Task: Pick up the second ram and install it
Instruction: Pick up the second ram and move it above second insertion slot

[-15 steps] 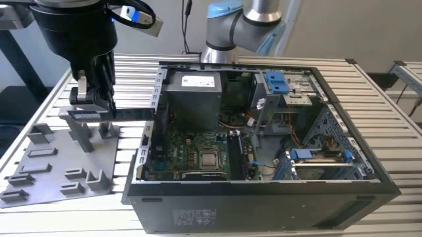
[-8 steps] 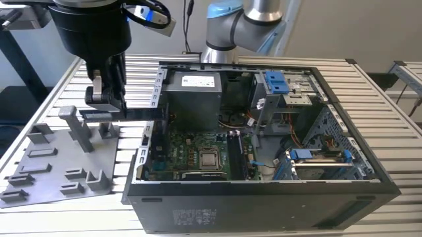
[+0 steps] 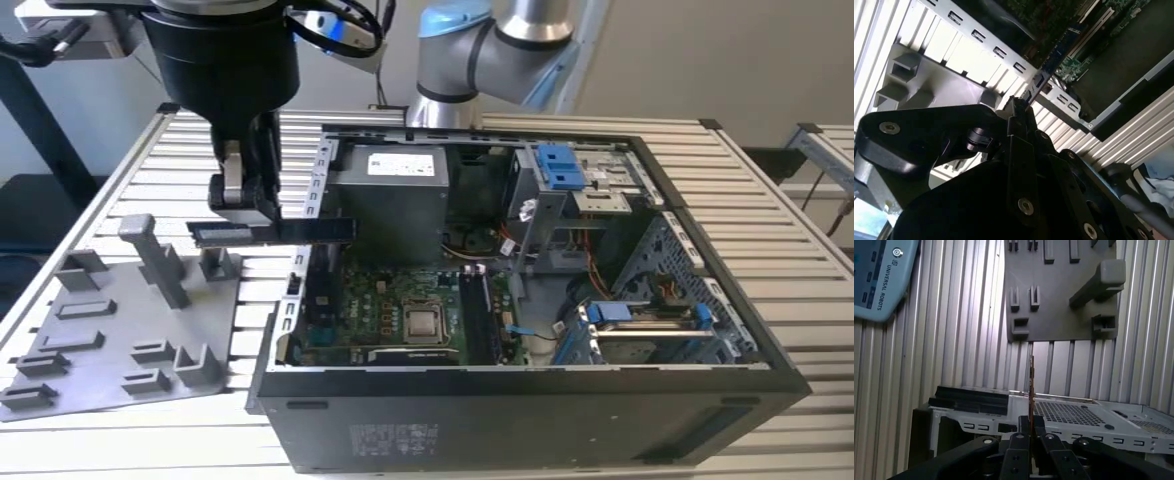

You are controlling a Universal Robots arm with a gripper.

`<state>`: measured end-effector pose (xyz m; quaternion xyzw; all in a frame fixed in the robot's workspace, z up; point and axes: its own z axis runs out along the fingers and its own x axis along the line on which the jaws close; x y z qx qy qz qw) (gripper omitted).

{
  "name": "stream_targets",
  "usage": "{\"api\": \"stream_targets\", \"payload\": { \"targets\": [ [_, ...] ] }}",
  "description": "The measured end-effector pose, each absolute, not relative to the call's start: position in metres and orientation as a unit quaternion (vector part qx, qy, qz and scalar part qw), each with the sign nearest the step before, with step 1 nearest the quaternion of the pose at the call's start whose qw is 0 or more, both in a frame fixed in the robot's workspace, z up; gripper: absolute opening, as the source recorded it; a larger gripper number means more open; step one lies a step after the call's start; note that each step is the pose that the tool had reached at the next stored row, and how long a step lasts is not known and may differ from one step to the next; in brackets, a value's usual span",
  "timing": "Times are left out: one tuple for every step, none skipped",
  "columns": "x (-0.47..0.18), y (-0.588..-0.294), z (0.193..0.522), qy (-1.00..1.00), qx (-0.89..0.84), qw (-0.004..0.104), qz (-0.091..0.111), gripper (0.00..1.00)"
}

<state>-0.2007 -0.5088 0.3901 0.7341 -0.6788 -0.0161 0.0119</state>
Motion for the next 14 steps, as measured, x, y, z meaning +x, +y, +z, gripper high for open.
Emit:
{"api": "stream_targets", "payload": {
  "targets": [
    [-0.198, -0.509, 0.390, -0.679, 0.734, 0.012, -0.016, 0.14],
    [-0.195, -0.509, 0.390, -0.679, 0.734, 0.012, -0.016, 0.14],
    [-0.193, -0.509, 0.390, -0.679, 0.734, 0.012, -0.016, 0.14],
    [-0.190, -0.509, 0.391, -0.679, 0.734, 0.012, -0.016, 0.14],
    [-0.187, -0.509, 0.391, -0.679, 0.734, 0.012, -0.016, 0.14],
    [-0.184, -0.509, 0.391, -0.679, 0.734, 0.012, -0.016, 0.14],
    [-0.182, -0.509, 0.391, -0.679, 0.734, 0.012, -0.016, 0.14],
    [-0.179, -0.509, 0.391, -0.679, 0.734, 0.012, -0.016, 0.14],
    [-0.176, -0.509, 0.391, -0.679, 0.734, 0.012, -0.016, 0.14],
    [-0.174, -0.509, 0.391, -0.679, 0.734, 0.012, -0.016, 0.14],
    [-0.171, -0.509, 0.391, -0.679, 0.734, 0.012, -0.016, 0.14],
    [-0.168, -0.509, 0.391, -0.679, 0.734, 0.012, -0.016, 0.14],
    [-0.165, -0.509, 0.392, -0.679, 0.734, 0.012, -0.016, 0.14],
    [-0.163, -0.509, 0.392, -0.679, 0.734, 0.012, -0.016, 0.14]
  ]
}}
